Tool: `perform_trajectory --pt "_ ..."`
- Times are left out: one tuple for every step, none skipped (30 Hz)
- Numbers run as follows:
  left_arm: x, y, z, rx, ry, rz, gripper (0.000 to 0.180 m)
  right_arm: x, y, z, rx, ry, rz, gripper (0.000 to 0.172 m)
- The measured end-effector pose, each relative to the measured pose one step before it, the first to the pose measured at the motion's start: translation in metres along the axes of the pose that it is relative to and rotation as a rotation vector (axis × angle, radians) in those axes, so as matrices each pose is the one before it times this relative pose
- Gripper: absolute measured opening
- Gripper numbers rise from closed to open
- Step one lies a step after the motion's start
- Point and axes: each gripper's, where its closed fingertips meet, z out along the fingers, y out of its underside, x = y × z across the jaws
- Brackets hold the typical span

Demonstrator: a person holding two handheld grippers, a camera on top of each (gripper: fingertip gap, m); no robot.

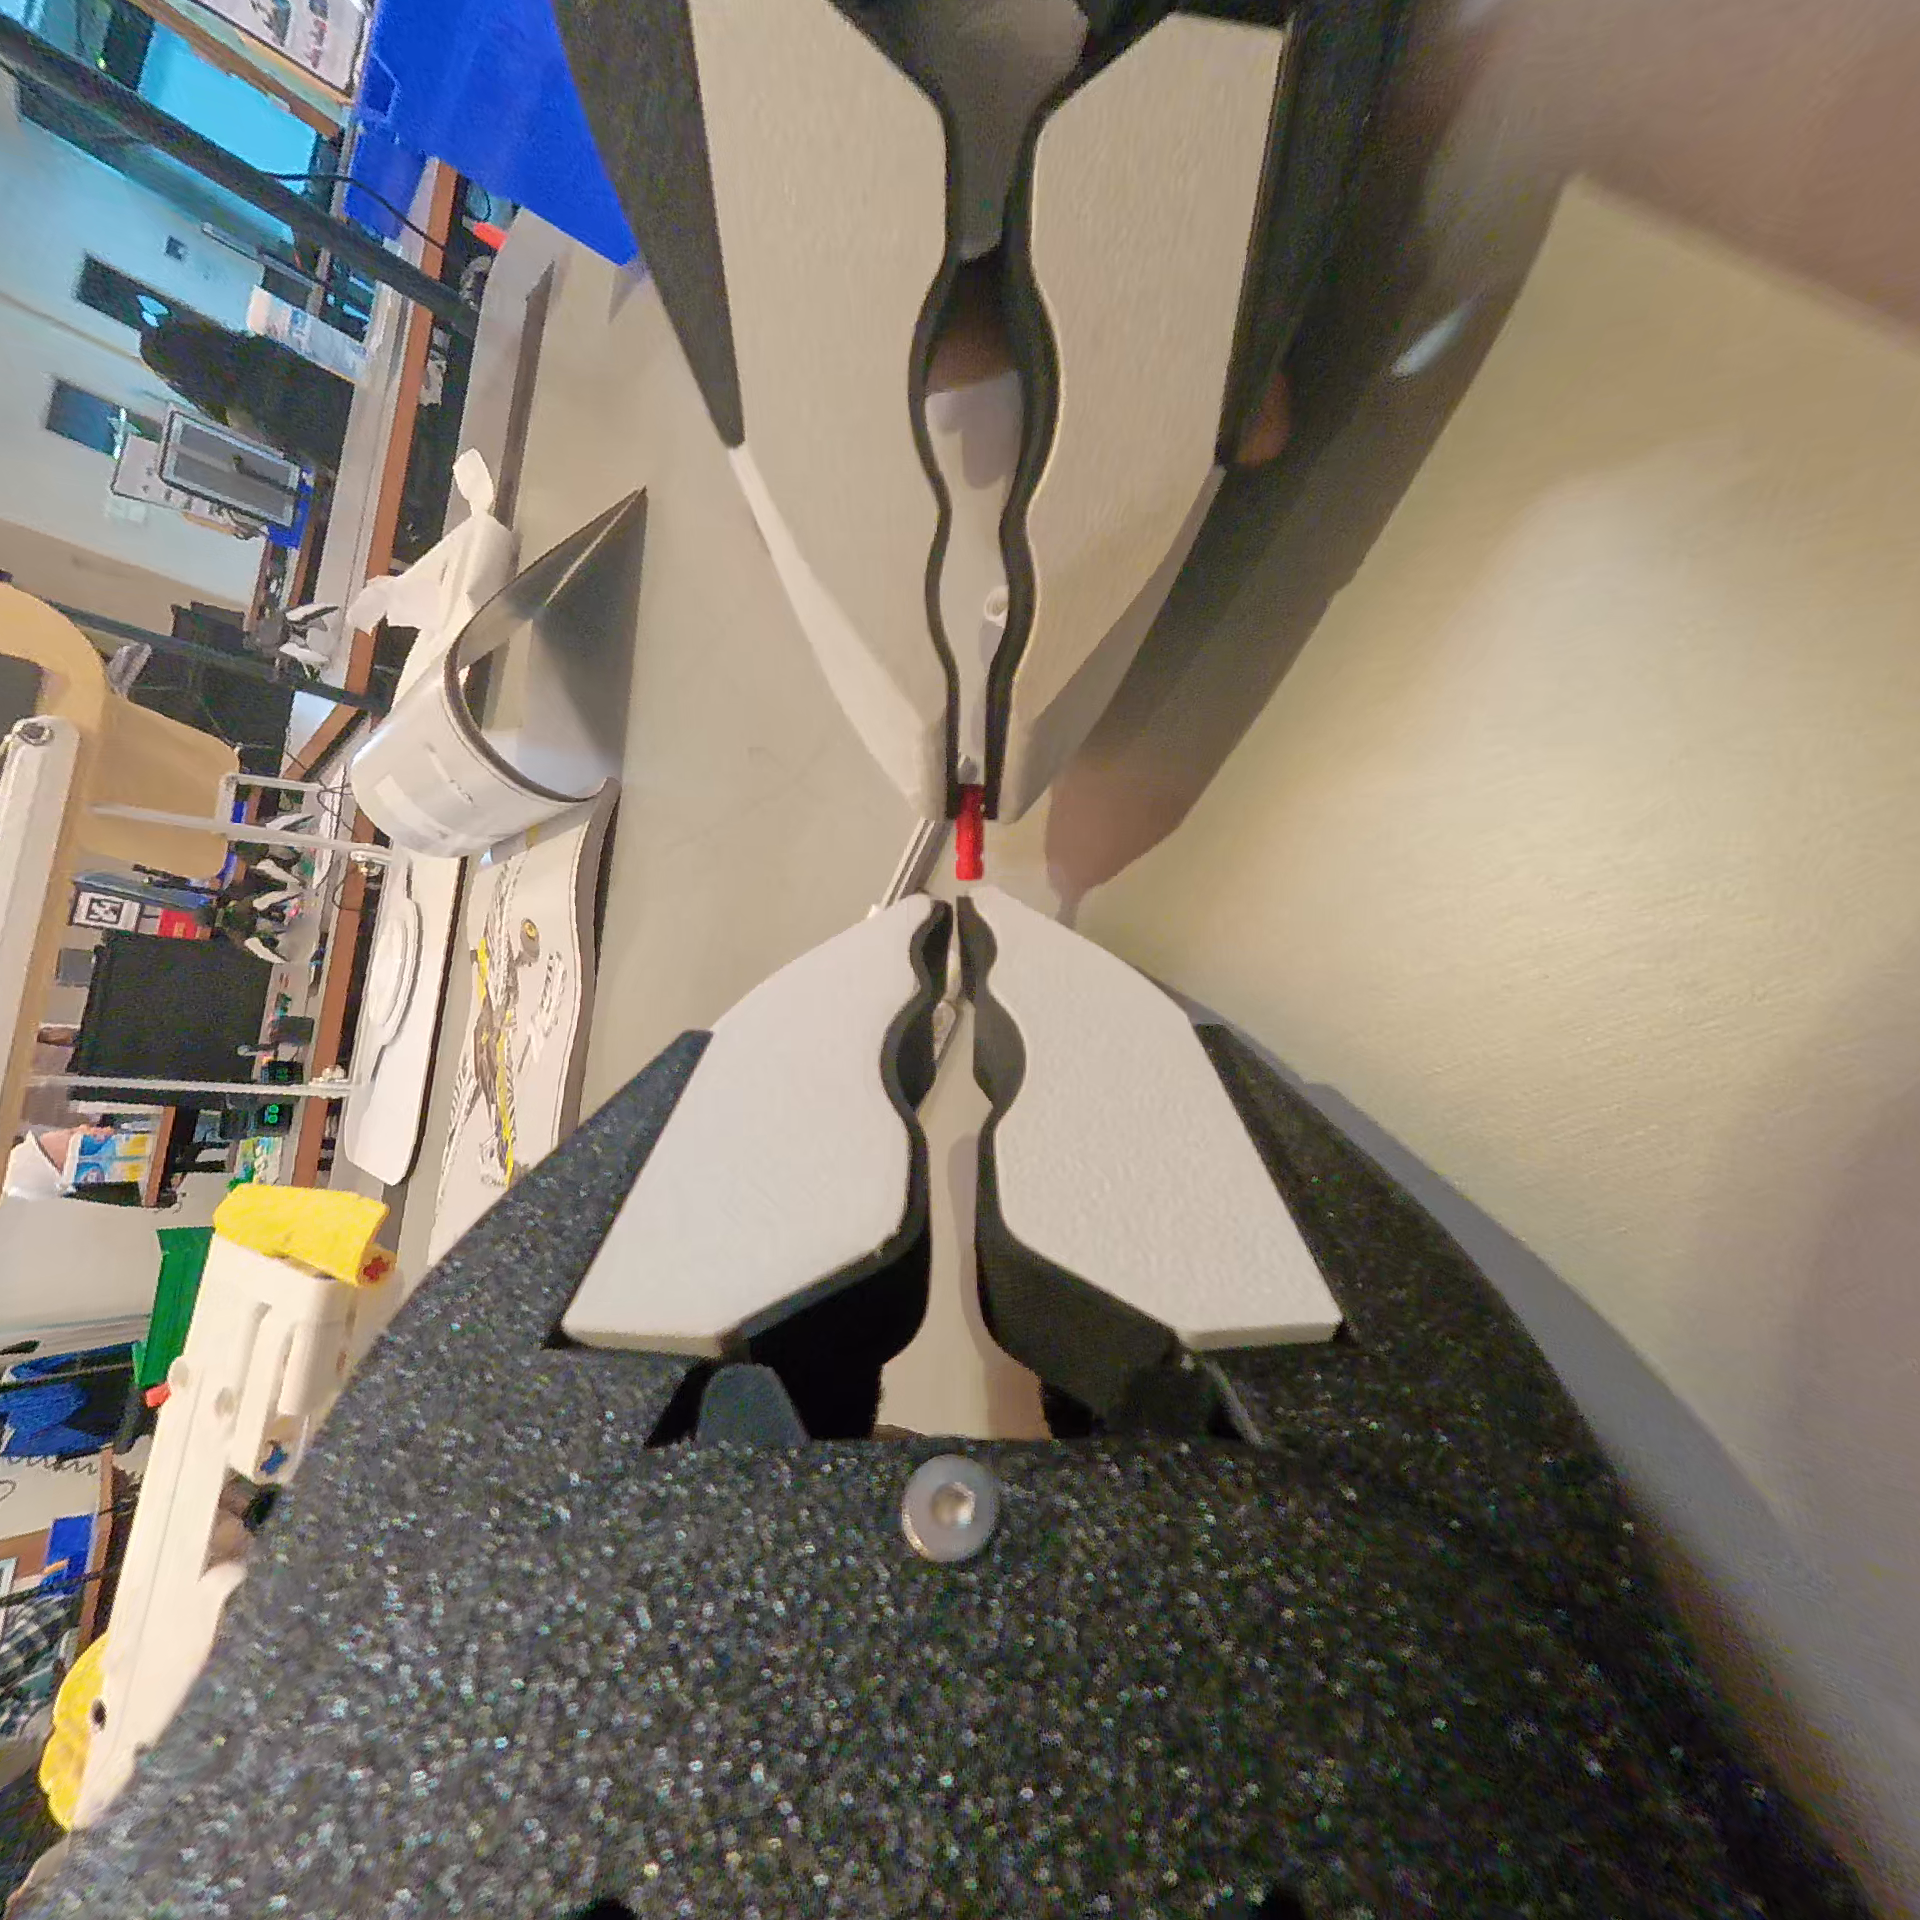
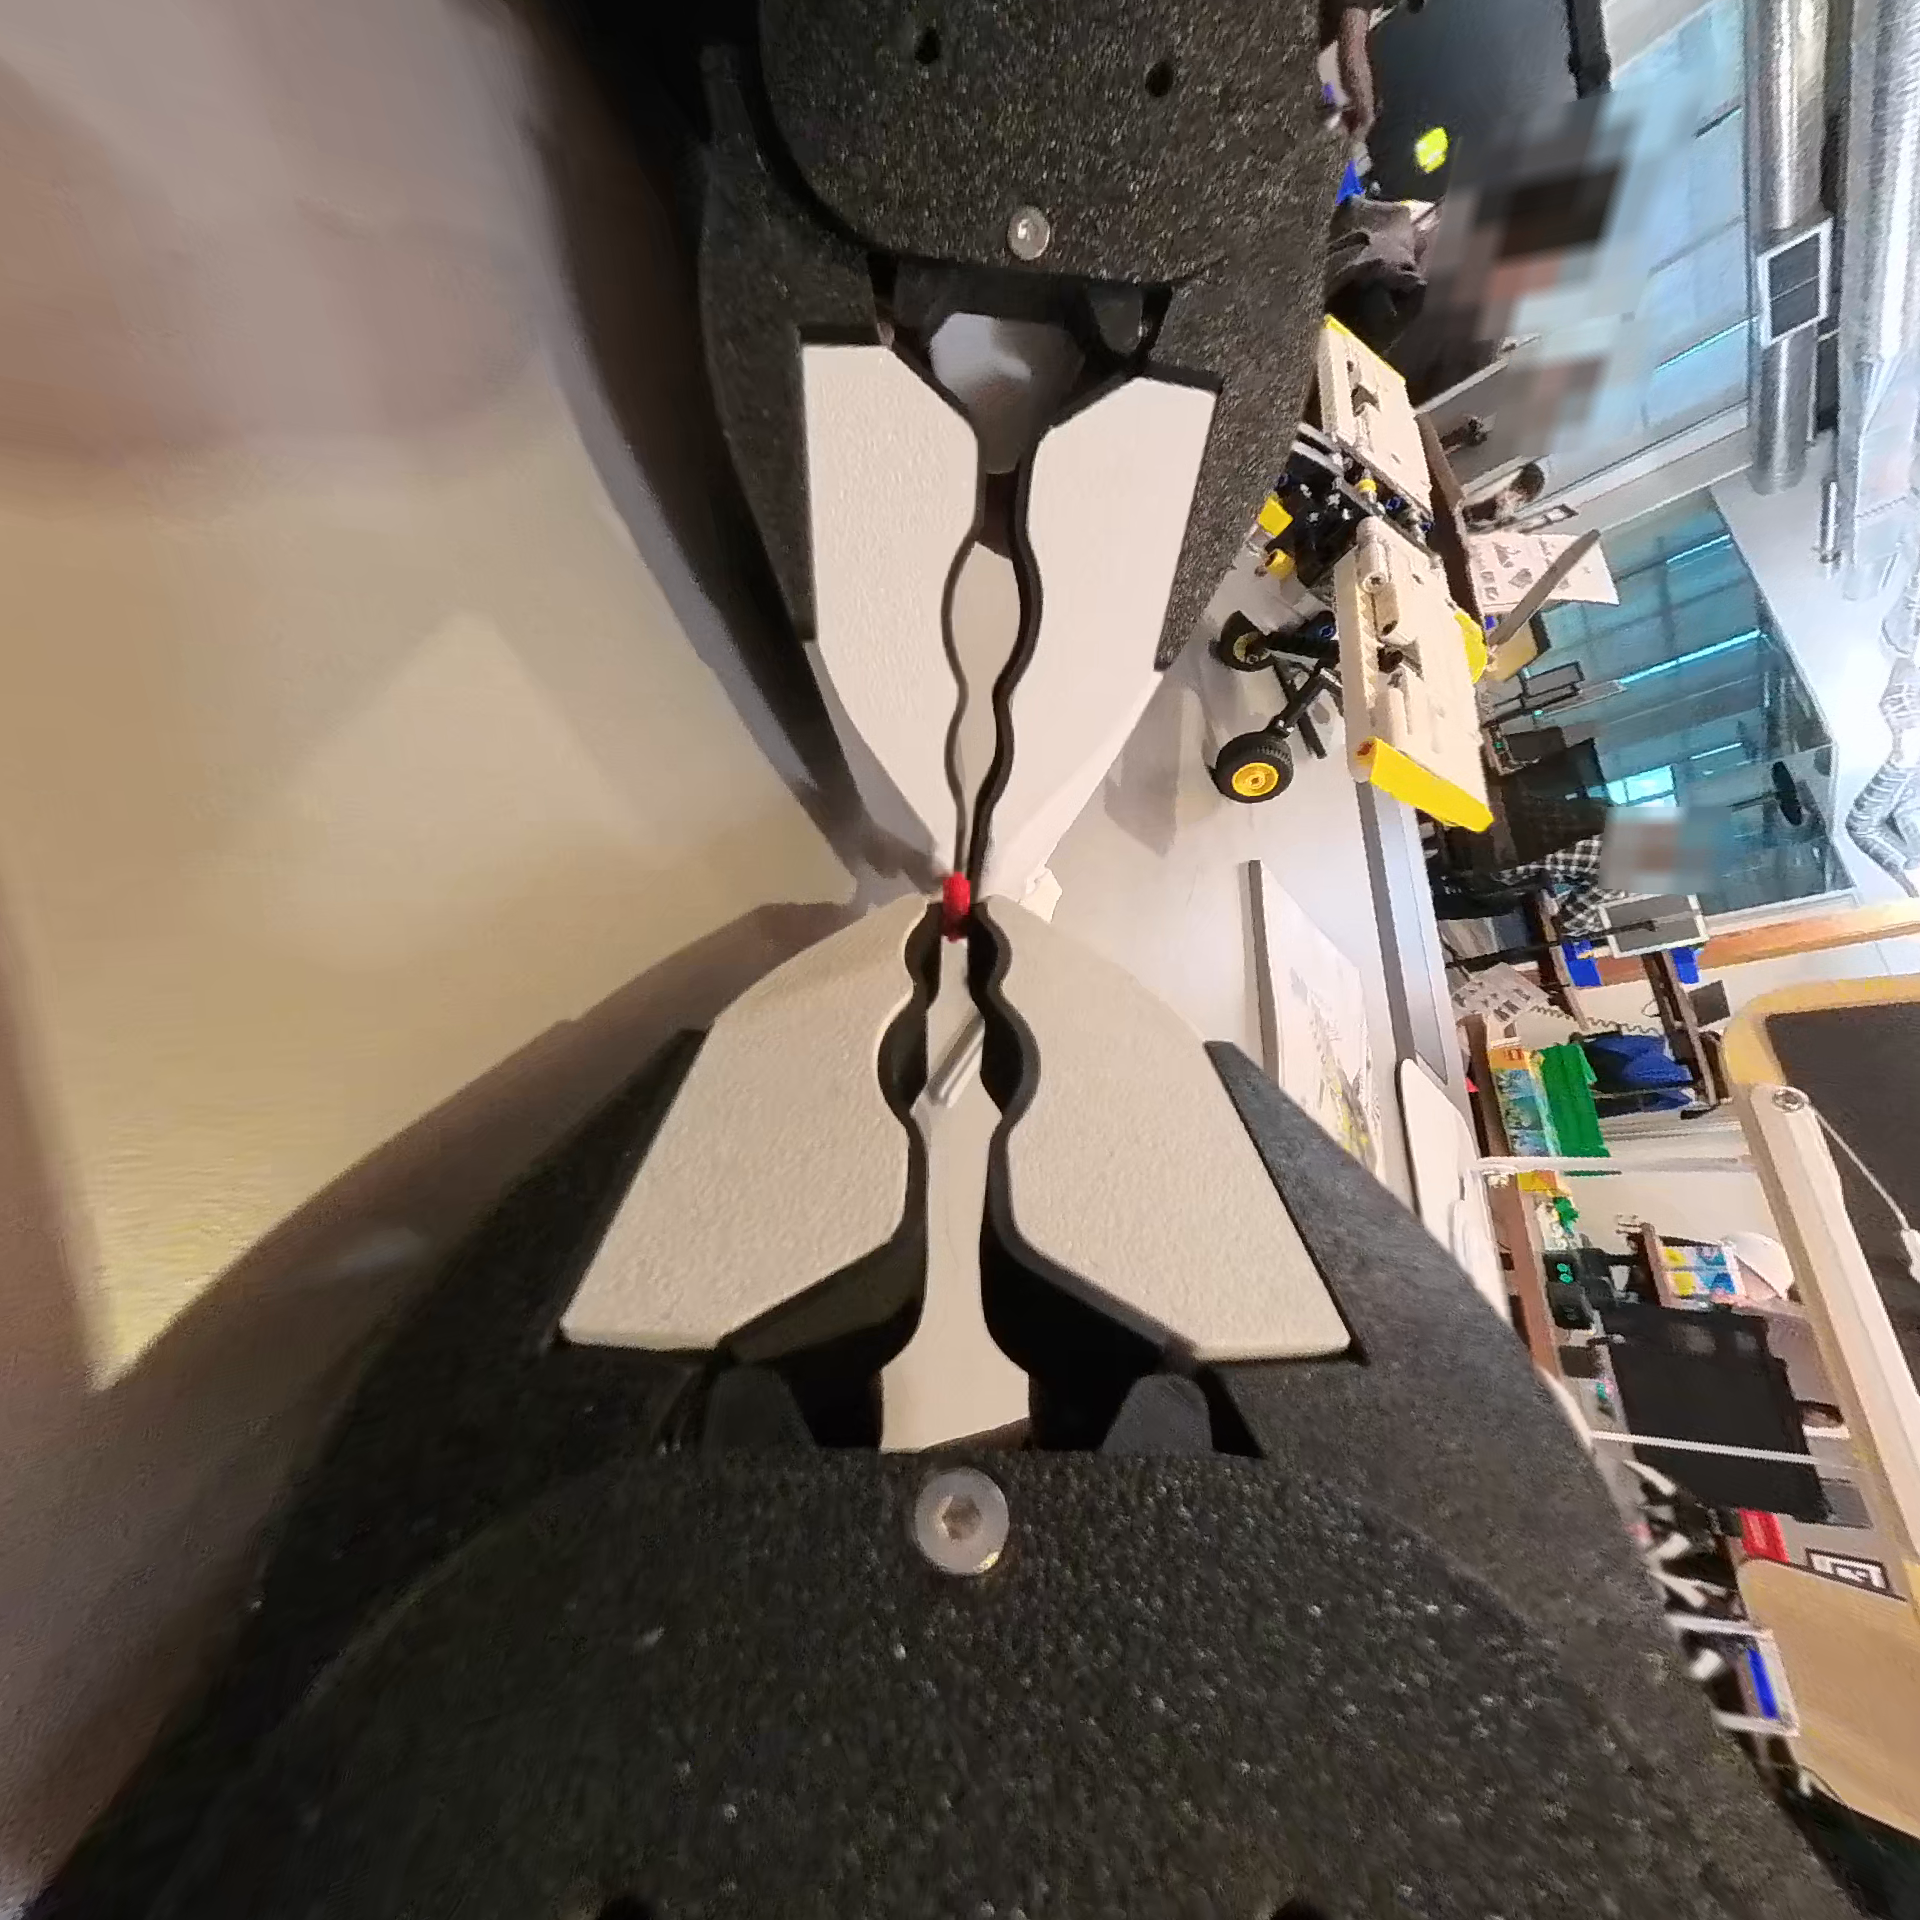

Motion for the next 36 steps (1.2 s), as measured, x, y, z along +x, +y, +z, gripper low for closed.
perform_trajectory --pt "-0.0008 0.00101 -0.00024 -0.0017 -0.0009 -0.0036 0.001 -0.00019 0.00044 0.00005 -0.0008 -0.003 0.0051 0.004" --pt "-0.0005 0.00079 -0.00034 -0.0005 0.0013 -0.0053 0.001 -0.00039 0.00041 0.00018 -0.0012 -0.0029 0.001 0.004" --pt "-0.00064 0.00081 -0.0004 -0.0013 0.0003 -0.0044 0.001 -0.00037 0.00036 0.00019 -0.0018 -0.0021 -0.0005 0.004" --pt "-0.00093 0.00109 -0.00036 -0.0029 -0.0025 -0.0016 0.001 -0.00005 0.00018 0.0 -0.0002 -0.0014 0.0017 0.004" --pt "-0.00165 0.00172 -0.00042 -0.0059 -0.0062 -0.0004 0.001 -0.00003 0.00033 0.00014 -0.0015 -0.0024 0.0051 0.004" --pt "-0.0022 0.0021 -0.00051 -0.0067 -0.0067 -0.0023 0.002 0.00001 0.00062 0.00008 -0.0026 -0.003 0.007 0.004" --pt "-0.00235 0.00281 -0.00038 -0.0085 -0.0033 -0.0078 0.003 0.00032 0.00026 0.00007 -0.0007 -0.003 0.0081 0.004" --pt "-0.00183 0.00387 0.00009 -0.0126 0.0047 -0.0145 0.005 0.00028 0.00026 0.00008 -0.0011 -0.0036 0.0094 0.004" --pt "-0.00165 0.00433 0.0003 -0.015 0.0083 -0.0173 0.008 0.00054 0.00077 0.00032 -0.0047 -0.0034 0.0107 0.004" --pt "-0.00248 0.00353 0.00006 -0.0128 0.0042 -0.013 0.01 0.00075 0.00053 0.00043 -0.004 -0.0005 0.0103 0.004" --pt "-0.00223 0.00242 -0.0005 -0.0086 0.0067 -0.0051 0.013 0.00084 0.00058 0.00049 -0.0047 -0.0011 0.0106 0.004" --pt "-0.00174 0.0015 -0.00058 -0.006 0.0106 0.0002 0.017 0.00096 0.001 0.00067 -0.008 0.0003 0.011 0.004" --pt "-0.00053 0.00136 -0.0007 -0.0057 0.0202 0.0031 0.021 0.00084 0.00093 0.00076 -0.0075 0.0005 0.0098 0.004" --pt "-0.00084 0.00148 -0.00051 -0.0082 0.0169 0.0031 0.023 0.00054 0.00088 0.00068 -0.0071 -0.0017 0.0075 0.004" --pt "-0.00107 0.00169 -0.00014 -0.0109 0.0137 0.0054 0.026 0.00044 0.00103 0.00055 -0.0074 -0.0005 0.0054 0.004" --pt "-0.00143 0.00146 0.00008 -0.0121 0.0078 0.0108 0.03 0.00046 0.00062 0.00034 -0.0045 0.0017 0.0029 0.004" --pt "-0.0008 0.0011 0.00025 -0.0106 0.0072 0.015 0.032 0.00031 0.00045 0.00017 -0.0032 0.0021 0.0014 0.004" --pt "0.00063 0.0009 0.00067 -0.011 0.0152 0.0146 0.034 0.0 0.00061 0.00025 -0.0051 0.0002 0.0011 0.004" --pt "0.00115 -0.00005 0.00074 -0.0072 0.0155 0.0126 0.034 0.00031 0.00065 0.00031 -0.0047 0.0016 0.0008 0.004" --pt "-0.00092 -0.00145 0.0006 0.0011 0.0017 0.0098 0.035 0.0001 0.00036 0.00022 -0.0032 0.0007 0.0012 0.005" --pt "-0.0003 -0.00141 0.0006 -0.0003 0.0082 0.0081 0.037 0.00028 0.00048 0.00016 -0.0032 0.0008 0.0019 0.004" --pt "-0.0002 -0.00109 0.00052 -0.0024 0.0088 0.0059 0.038 0.00014 0.00077 0.00016 -0.005 -0.0001 0.0021 0.004" --pt "-0.00017 -0.00075 0.00042 -0.0019 0.0091 0.0041 0.039 0.00065 0.0009 0.00018 -0.0056 0.0025 0.0029 0.004" --pt "-0.00009 -0.00045 0.00038 -0.0023 0.0089 0.0022 0.04 0.00068 0.00087 0.00011 -0.0049 0.003 0.003 0.004" --pt "-0.00037 -0.00012 0.00037 -0.0033 0.0051 0.0008 0.04 0.00051 0.00063 0.00016 -0.0038 0.0022 0.0025 0.004" --pt "-0.00023 -0.00027 0.00035 -0.0004 0.0031 -0.0013 0.04 0.00027 0.0003 0.00034 -0.0035 0.0001 0.0021 0.004" --pt "-0.00001 -0.00057 0.00046 0.0033 -0.0001 -0.0047 0.04 -0.00009 -0.00006 0.00045 -0.0037 -0.0021 0.0018 0.005" --pt "-0.00022 -0.0005 0.00056 0.0057 -0.0046 -0.0077 0.04 -0.00031 -0.0002 0.00028 -0.002 -0.004 0.0019 0.004" --pt "0.00037 -0.00058 0.00059 0.0073 -0.0033 -0.0091 0.04 -0.00056 -0.00056 0.0004 -0.0006 -0.0059 0.0041 0.004" --pt "0.00126 -0.00064 0.00033 0.0088 0.0023 -0.0093 0.038 -0.00119 -0.00107 0.00018 0.0025 -0.0111 0.0066 0.005" --pt "0.00108 -0.00086 -0.00003 0.0107 0.0022 -0.0091 0.038 -0.00147 -0.00147 0.00023 0.0028 -0.0127 0.0076 0.005" --pt "0.00101 -0.0005 -0.00019 0.0083 0.0049 -0.009 0.038 -0.00128 -0.00119 0.00031 0.0006 -0.0115 0.0074 0.005" --pt "0.00085 0.00002 -0.00044 0.0046 0.0069 -0.009 0.038 -0.00084 -0.00084 0.00059 -0.0016 -0.0082 0.0084 0.005" --pt "0.00026 0.00053 -0.00055 0.002 0.005 -0.0075 0.038 -0.00078 -0.0007 0.0005 -0.0015 -0.0086 0.0079 0.005" --pt "-0.00012 0.00078 -0.0006 0.0004 0.0021 -0.0068 0.038 -0.00091 -0.00082 0.00024 0.0006 -0.0095 0.0081 0.005" --pt "0.00003 0.00099 -0.00046 0.0006 0.0035 -0.0067 0.038 -0.00106 -0.00048 0.00012 -0.0011 -0.0101 0.0087 0.005"
